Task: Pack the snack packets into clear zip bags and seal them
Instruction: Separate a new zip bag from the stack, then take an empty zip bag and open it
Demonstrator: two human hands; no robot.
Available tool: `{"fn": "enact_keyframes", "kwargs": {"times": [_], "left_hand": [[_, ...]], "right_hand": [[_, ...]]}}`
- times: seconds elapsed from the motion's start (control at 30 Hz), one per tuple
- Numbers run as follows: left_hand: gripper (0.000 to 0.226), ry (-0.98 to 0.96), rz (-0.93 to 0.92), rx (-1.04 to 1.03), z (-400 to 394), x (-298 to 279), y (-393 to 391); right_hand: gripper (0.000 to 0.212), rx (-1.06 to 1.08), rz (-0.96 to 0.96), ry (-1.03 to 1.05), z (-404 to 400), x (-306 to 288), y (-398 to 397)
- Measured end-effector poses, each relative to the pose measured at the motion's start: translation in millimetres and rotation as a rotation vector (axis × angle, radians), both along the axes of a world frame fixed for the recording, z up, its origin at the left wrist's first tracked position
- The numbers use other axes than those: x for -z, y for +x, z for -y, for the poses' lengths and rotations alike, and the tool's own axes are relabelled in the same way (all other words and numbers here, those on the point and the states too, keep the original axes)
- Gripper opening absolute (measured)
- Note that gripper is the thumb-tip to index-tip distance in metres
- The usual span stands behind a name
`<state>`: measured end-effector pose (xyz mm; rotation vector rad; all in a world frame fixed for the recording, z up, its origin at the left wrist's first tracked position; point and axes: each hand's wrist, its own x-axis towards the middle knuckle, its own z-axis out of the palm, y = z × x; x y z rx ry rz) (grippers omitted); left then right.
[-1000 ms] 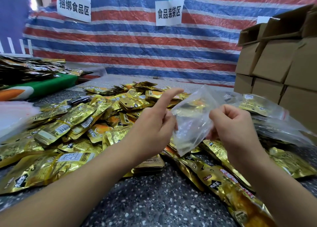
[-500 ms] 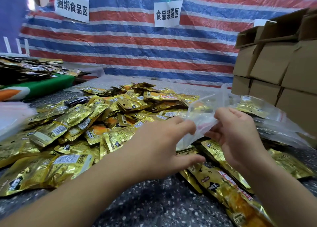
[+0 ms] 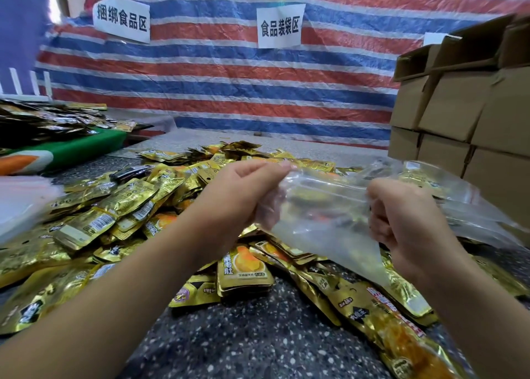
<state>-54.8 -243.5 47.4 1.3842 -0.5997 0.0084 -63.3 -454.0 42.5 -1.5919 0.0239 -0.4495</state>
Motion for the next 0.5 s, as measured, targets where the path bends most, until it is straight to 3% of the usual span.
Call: {"fn": "enact_keyframes", "kwargs": {"times": [0.13,0.3,0.4,0.5], "left_hand": [[0.041,-0.086,-0.304,0.092,-3.9,-1.3,8.1],[0.039,0.397,0.025,-0.172,-7.4,16.9,22.7],[0.036,0.589,0.193,-0.254,-8.4,25.9,28.8],[0.036,0.648,0.250,-0.292,-10.9,30.1,35.0]], "right_hand": [[0.048,-0.051,-0.088,-0.007,-1.6,0.1,-1.5],[0.042,0.069,-0.116,-0.098,11.8,2.0,8.5],[0.038,0.231,0.025,-0.341,14.4,-6.4,21.9],[0.034,0.301,0.162,-0.635,7.7,-27.6,50.3]]}}
